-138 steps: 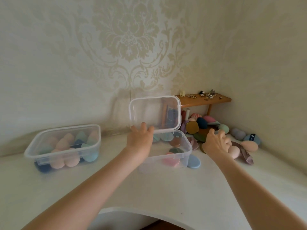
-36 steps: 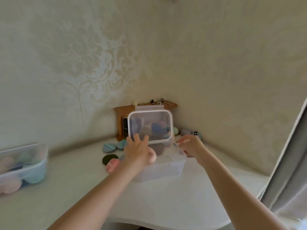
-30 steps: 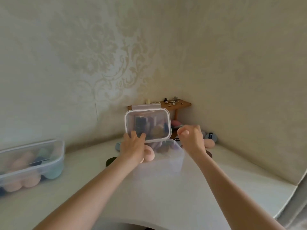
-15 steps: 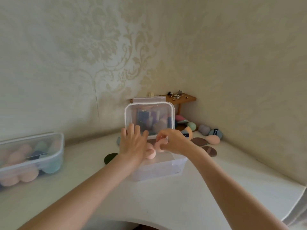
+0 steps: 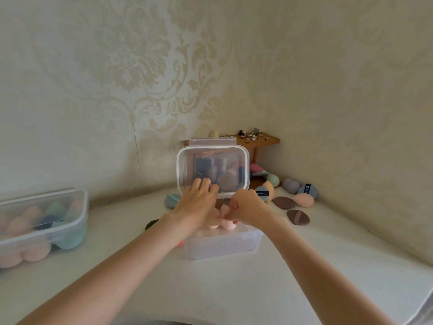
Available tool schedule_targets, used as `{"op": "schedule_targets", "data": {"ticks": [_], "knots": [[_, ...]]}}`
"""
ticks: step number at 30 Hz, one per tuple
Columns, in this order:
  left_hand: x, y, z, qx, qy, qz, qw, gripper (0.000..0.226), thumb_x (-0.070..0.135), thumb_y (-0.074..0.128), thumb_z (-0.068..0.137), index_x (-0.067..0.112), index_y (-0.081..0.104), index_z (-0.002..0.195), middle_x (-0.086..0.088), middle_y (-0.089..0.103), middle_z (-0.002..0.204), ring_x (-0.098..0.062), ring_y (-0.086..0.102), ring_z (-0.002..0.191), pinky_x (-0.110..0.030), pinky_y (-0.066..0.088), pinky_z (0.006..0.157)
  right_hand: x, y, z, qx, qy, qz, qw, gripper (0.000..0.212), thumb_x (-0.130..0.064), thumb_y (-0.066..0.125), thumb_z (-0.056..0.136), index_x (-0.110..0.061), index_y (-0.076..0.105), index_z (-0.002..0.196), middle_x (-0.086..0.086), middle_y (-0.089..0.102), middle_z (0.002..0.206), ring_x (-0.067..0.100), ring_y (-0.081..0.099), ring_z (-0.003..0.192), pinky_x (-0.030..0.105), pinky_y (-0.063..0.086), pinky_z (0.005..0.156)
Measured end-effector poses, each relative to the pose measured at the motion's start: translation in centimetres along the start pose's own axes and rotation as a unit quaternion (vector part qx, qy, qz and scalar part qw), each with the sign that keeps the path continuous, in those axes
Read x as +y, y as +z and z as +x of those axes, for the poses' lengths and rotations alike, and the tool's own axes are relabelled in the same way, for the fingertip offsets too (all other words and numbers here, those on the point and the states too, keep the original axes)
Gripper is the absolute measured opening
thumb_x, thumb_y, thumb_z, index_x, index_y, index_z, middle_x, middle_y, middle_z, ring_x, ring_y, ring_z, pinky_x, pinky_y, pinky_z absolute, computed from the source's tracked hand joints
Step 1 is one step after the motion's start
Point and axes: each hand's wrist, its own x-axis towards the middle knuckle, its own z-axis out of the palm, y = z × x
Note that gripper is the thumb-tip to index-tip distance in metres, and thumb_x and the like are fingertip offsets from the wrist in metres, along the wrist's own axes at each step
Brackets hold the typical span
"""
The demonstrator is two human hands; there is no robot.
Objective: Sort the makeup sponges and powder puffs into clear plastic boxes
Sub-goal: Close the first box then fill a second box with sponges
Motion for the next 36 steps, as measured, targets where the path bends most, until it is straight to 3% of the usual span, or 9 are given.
{"op": "schedule_targets", "data": {"ticks": [4, 6, 9, 11, 16, 24, 26, 31, 36], "knots": [[0.7, -0.1, 1.5, -0.019, 0.028, -0.018, 0.999, 0.062, 0.057, 0.058, 0.079, 0.013, 0.041, 0.118, -0.005, 0.046, 0.122, -0.021, 0.042, 0.11, -0.03, 0.038, 0.093, 0.4, -1.4, 0.2, -0.025, -0.027, -0.02, 0.999, 0.016, -0.015, 0.055, 0.088, -0.005, 0.064, 0.078, 0.002, 0.056, 0.065, 0.013, 0.048, 0.057, 0.015, 0.033, 0.051], [0.4, -0.2, 2.0, -0.019, 0.043, -0.018, 0.999, 0.061, 0.055, 0.06, 0.079, 0.012, 0.041, 0.118, -0.005, 0.047, 0.121, -0.021, 0.044, 0.107, -0.028, 0.038, 0.089, 1.7, -3.1, 0.7, -0.026, 0.01, 0.121, 0.992, 0.019, -0.01, 0.052, 0.09, -0.008, 0.062, 0.074, 0.006, 0.065, 0.073, 0.011, 0.058, 0.059, 0.015, 0.046, 0.055], [0.0, 0.0, 2.1, -0.018, 0.05, -0.008, 0.999, 0.062, 0.054, 0.061, 0.079, 0.012, 0.039, 0.119, -0.005, 0.047, 0.12, -0.021, 0.044, 0.107, -0.027, 0.037, 0.087, 5.1, -4.6, 1.7, 0.161, 0.085, 0.323, 0.929, 0.021, -0.01, 0.049, 0.093, -0.01, 0.066, 0.082, 0.005, 0.066, 0.074, 0.015, 0.062, 0.06, 0.022, 0.052, 0.053], [0.2, 0.3, 2.2, -0.012, 0.05, 0.0, 0.999, 0.06, 0.054, 0.061, 0.079, 0.013, 0.039, 0.118, -0.005, 0.047, 0.12, -0.021, 0.044, 0.107, -0.027, 0.037, 0.088, 7.3, -4.0, 2.7, 0.245, 0.135, 0.238, 0.93, 0.023, -0.01, 0.047, 0.094, -0.01, 0.066, 0.106, 0.008, 0.065, 0.094, 0.021, 0.058, 0.078, 0.028, 0.047, 0.066], [0.2, 1.0, 2.5, 0.004, 0.045, 0.008, 0.999, 0.059, 0.055, 0.062, 0.078, 0.012, 0.041, 0.113, -0.006, 0.046, 0.118, -0.022, 0.044, 0.105, -0.028, 0.037, 0.088, 9.5, -0.4, 5.1, 0.049, 0.131, 0.022, 0.99, 0.047, -0.01, 0.037, 0.098, -0.017, 0.034, 0.144, 0.007, 0.039, 0.148, 0.031, 0.043, 0.13, 0.041, 0.035, 0.108], [0.1, 1.2, 2.5, 0.02, 0.047, 0.018, 0.999, 0.062, 0.056, 0.06, 0.08, 0.012, 0.04, 0.119, -0.006, 0.046, 0.121, -0.022, 0.044, 0.108, -0.028, 0.037, 0.091, 7.8, -4.1, 2.9, 0.284, 0.093, 0.198, 0.934, 0.023, -0.018, 0.047, 0.094, -0.014, 0.06, 0.112, 0.005, 0.059, 0.102, 0.023, 0.054, 0.092, 0.029, 0.04, 0.07], [0.1, 1.1, 2.4, 0.019, 0.05, 0.015, 0.998, 0.064, 0.056, 0.059, 0.079, 0.012, 0.039, 0.12, -0.007, 0.045, 0.122, -0.022, 0.043, 0.109, -0.029, 0.037, 0.093, 6.5, -5.6, 1.5, 0.266, 0.047, 0.267, 0.925, 0.014, -0.019, 0.059, 0.088, -0.018, 0.058, 0.103, 0.002, 0.056, 0.099, 0.021, 0.053, 0.09, 0.026, 0.039, 0.062], [0.2, 1.1, 2.1, 0.022, 0.049, 0.022, 0.998, 0.066, 0.058, 0.059, 0.078, 0.01, 0.04, 0.118, -0.007, 0.045, 0.119, -0.023, 0.042, 0.107, -0.028, 0.034, 0.087, 3.6, -5.9, -1.5, 0.0, -0.052, 0.235, 0.971, 0.022, -0.007, 0.066, 0.082, -0.02, 0.051, 0.09, 0.0, 0.058, 0.096, 0.021, 0.066, 0.07, 0.036, 0.059, 0.071], [0.0, 1.0, 1.9, 0.019, 0.06, 0.016, 0.998, 0.064, 0.056, 0.058, 0.08, 0.01, 0.04, 0.122, -0.006, 0.045, 0.122, -0.022, 0.042, 0.109, -0.027, 0.036, 0.091, 1.8, -3.9, -2.1, 0.007, -0.099, 0.039, 0.994, 0.03, -0.011, 0.064, 0.082, -0.018, 0.046, 0.104, 0.007, 0.062, 0.107, 0.023, 0.059, 0.086, 0.025, 0.047, 0.068]]}}
